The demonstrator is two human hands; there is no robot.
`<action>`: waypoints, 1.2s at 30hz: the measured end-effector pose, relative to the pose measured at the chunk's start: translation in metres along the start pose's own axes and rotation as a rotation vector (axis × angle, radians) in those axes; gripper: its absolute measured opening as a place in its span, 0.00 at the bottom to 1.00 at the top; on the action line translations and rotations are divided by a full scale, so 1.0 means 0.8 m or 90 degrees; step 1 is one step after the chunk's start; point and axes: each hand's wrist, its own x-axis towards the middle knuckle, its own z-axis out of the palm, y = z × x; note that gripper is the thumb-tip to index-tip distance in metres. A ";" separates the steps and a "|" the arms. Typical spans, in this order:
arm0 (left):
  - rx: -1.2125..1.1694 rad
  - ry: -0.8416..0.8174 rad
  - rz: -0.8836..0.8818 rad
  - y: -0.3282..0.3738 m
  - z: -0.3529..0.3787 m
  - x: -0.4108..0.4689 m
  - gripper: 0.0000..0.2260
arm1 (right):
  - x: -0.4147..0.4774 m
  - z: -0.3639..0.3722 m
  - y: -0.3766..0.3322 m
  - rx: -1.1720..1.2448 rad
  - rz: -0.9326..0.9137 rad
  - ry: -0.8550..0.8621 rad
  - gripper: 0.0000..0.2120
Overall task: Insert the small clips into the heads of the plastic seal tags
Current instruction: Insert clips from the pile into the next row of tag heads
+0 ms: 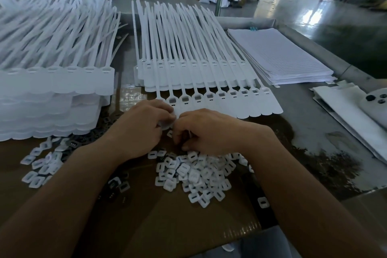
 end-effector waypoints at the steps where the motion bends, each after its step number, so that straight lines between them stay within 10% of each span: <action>1: -0.001 0.000 0.000 0.000 0.000 0.000 0.18 | 0.001 0.000 -0.001 -0.012 -0.001 0.005 0.07; 36: 0.013 -0.005 -0.013 -0.003 0.001 0.003 0.18 | -0.002 -0.002 0.008 0.076 0.005 0.053 0.08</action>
